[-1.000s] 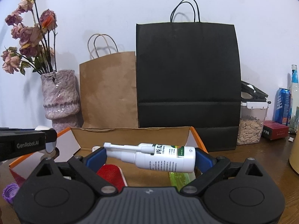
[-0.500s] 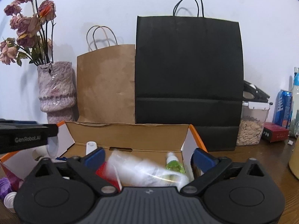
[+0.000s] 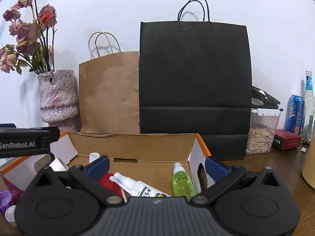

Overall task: Organize rigid objects
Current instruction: 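Withdraw both open tools from the box toward the purple and white caps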

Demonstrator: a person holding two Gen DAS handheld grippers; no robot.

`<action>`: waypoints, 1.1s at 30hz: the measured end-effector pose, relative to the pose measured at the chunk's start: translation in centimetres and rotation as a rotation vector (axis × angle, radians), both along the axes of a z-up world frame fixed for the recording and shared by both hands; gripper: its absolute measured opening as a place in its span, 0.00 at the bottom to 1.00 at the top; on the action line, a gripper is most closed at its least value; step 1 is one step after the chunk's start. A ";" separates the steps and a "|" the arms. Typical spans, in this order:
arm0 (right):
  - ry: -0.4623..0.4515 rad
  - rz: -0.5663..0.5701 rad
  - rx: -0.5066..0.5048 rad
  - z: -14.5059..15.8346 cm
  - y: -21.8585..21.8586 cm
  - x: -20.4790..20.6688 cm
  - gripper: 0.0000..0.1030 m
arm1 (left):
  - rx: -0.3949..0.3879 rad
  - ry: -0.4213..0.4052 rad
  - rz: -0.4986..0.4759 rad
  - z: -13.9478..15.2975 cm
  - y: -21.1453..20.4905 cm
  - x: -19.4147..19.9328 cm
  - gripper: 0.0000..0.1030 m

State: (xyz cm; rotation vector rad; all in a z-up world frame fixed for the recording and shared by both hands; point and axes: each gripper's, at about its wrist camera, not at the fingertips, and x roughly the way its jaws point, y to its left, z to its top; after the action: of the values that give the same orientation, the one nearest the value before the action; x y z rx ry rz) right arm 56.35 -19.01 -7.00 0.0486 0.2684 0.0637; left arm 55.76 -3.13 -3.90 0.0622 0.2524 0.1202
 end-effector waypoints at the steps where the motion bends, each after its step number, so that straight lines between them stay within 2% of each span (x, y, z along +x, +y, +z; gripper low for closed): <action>1: -0.003 -0.002 0.000 0.0 0.0 0.0 1.00 | 0.001 -0.002 0.001 0.0 0.0 -0.1 1.00; 16: -0.047 -0.024 -0.009 0.2 -0.1 -1.9 1.00 | 0.001 -0.009 0.026 0.2 1.4 -1.9 1.00; 33: -0.059 -0.027 -0.017 0.4 1.3 -7.8 1.00 | 0.002 0.013 0.062 -0.2 4.9 -7.2 1.00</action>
State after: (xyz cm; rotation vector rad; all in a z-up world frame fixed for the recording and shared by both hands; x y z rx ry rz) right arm 48.59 -17.71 -6.60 0.0332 0.2093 0.0364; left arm 48.53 1.73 -4.10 0.0567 0.2674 0.1819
